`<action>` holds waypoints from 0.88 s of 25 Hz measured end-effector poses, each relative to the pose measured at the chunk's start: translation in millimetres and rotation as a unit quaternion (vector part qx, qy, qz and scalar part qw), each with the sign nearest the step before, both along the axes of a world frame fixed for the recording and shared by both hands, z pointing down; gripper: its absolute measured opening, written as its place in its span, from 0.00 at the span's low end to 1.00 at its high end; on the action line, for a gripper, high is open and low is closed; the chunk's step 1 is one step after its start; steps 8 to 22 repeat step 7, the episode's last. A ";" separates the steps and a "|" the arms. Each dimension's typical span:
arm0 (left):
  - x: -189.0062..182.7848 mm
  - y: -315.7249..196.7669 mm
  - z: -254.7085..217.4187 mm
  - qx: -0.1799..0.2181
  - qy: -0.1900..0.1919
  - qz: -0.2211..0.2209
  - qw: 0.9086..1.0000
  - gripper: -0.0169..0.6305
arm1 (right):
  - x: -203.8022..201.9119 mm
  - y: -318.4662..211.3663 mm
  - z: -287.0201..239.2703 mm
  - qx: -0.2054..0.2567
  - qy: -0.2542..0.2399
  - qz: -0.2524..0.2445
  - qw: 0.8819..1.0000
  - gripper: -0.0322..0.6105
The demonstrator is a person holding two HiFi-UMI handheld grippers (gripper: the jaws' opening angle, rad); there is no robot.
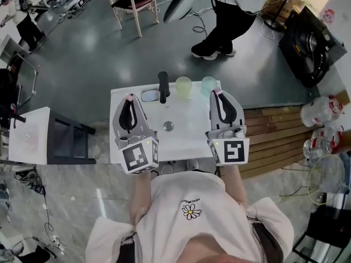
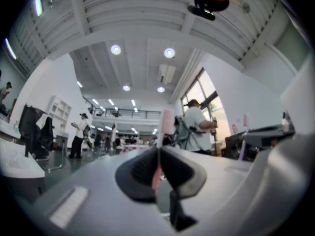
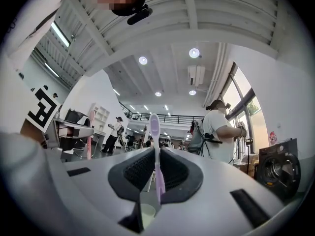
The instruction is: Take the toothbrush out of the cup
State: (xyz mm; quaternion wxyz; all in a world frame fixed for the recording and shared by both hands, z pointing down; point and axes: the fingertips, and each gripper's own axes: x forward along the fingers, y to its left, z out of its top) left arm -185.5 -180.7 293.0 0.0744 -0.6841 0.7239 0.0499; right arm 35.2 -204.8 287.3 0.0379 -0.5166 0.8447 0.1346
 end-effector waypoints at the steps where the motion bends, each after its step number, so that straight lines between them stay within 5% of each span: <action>1: 0.6 -0.7 -0.4 0.001 0.000 0.001 1.000 0.06 | 0.9 -0.7 -0.4 0.001 0.001 0.000 1.000 0.10; 22: 2.5 -4.6 0.7 0.000 0.001 0.005 1.000 0.06 | 3.6 -5.7 0.1 -0.001 0.000 0.002 1.000 0.10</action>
